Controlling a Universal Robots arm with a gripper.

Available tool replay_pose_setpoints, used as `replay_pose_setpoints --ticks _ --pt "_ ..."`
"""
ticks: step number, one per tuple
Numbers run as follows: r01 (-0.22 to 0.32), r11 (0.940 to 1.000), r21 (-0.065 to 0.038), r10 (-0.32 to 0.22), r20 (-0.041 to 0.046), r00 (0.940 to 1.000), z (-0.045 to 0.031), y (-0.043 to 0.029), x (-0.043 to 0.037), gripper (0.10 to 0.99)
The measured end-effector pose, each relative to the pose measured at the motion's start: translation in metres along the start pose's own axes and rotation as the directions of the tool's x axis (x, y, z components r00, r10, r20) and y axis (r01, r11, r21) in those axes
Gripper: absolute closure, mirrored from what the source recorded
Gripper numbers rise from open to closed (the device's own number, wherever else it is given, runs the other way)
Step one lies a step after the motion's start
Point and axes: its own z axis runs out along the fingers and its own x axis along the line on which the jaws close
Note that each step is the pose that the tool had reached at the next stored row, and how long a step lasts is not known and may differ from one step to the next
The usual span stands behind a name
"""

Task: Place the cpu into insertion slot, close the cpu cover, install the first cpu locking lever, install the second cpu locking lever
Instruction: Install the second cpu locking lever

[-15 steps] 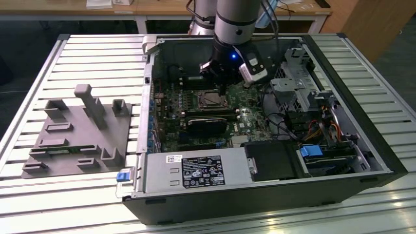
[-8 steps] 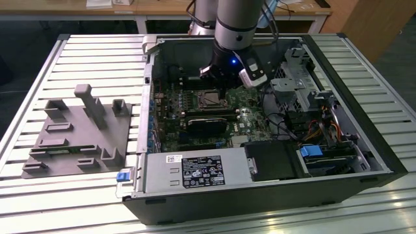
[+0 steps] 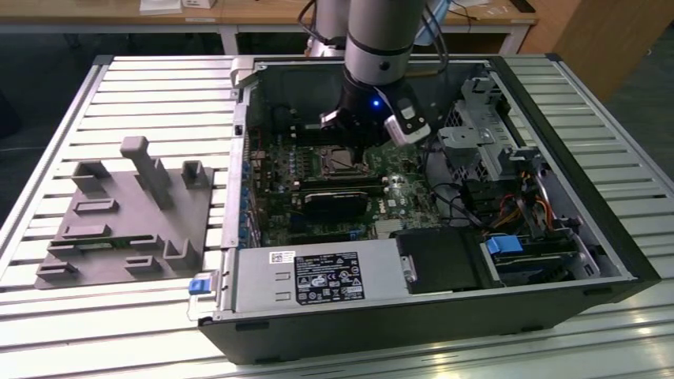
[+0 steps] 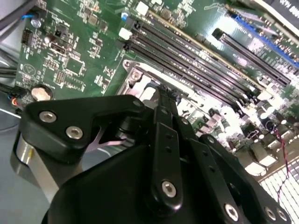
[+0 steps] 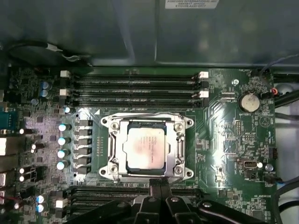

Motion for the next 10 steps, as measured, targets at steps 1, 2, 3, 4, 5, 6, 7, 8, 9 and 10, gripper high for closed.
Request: replay_pose_setpoints --ticks 1,2,3,4,5,6,7,8,9,10 --pt "0.000 1.0000 -0.003 0.000 0.0001 1.0000 0.0003 -0.0009 0.0006 0.980" --pt "0.000 1.0000 -0.005 0.000 0.0002 1.0000 0.0004 -0.0020 0.0009 0.980" --pt "0.000 1.0000 -0.007 0.000 0.0002 1.0000 0.0005 -0.0032 0.0011 0.980" --pt "0.000 1.0000 -0.009 0.000 0.0002 1.0000 0.0006 -0.0043 0.0014 0.980" --pt "0.000 0.9999 -0.011 0.000 0.0002 1.0000 0.0009 -0.0051 0.0023 0.980" --pt "0.000 0.9999 -0.015 0.000 0.0000 1.0000 0.0010 -0.0063 0.0039 0.980" --pt "0.000 0.9998 -0.020 0.000 0.0000 1.0000 0.0012 -0.0071 0.0053 0.980" --pt "0.000 0.9997 -0.023 0.000 0.0000 1.0000 0.0013 -0.0076 0.0065 0.980" --pt "0.000 0.9997 -0.026 0.000 -0.0001 1.0000 0.0014 -0.0084 0.0084 0.980" --pt "0.000 0.9996 -0.027 0.000 -0.0001 1.0000 0.0014 -0.0091 0.0100 0.980"
